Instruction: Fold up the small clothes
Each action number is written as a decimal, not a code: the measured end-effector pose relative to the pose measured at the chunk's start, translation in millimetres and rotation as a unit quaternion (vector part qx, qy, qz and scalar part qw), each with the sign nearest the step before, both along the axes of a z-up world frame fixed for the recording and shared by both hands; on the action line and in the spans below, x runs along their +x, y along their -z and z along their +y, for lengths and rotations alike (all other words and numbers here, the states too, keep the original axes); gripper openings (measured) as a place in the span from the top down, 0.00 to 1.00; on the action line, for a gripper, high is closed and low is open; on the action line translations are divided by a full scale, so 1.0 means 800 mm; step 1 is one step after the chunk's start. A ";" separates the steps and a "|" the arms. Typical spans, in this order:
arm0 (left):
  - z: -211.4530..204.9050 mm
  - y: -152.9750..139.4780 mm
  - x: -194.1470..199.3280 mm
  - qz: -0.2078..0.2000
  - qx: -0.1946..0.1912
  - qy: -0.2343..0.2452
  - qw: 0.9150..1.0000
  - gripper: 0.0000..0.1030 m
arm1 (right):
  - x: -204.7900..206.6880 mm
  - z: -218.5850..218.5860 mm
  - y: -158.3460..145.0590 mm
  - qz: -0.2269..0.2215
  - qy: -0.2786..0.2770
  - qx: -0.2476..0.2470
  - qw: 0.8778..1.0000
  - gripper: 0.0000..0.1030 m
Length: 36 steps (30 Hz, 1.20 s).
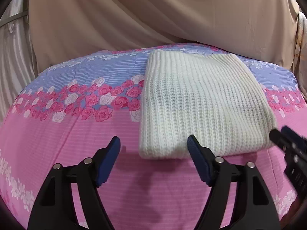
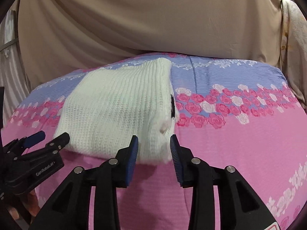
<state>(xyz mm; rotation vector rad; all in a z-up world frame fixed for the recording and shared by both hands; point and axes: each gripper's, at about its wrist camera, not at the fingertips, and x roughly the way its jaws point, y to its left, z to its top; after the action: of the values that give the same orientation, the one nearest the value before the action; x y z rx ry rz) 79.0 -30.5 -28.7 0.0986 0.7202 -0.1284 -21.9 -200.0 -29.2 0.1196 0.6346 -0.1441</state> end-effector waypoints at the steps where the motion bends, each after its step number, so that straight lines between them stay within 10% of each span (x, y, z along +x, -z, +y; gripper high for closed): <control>1: -0.002 0.002 -0.005 -0.003 0.003 0.000 1.000 0.24 | -0.006 0.002 0.008 0.002 0.006 -0.001 1.000 0.55; 11: -0.016 0.032 -0.049 -0.006 0.021 -0.016 1.000 0.13 | -0.031 0.015 0.037 0.012 0.024 -0.018 0.999 0.35; 36: -0.017 0.031 -0.055 -0.033 0.035 -0.040 0.998 0.16 | -0.030 0.028 0.042 0.026 0.039 -0.039 0.998 0.35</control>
<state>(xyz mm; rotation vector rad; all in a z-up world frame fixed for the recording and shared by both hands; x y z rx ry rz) 34.9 -44.1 -53.6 0.1390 0.6625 -0.0228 -46.1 -177.8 -62.8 0.0646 0.6762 -0.2478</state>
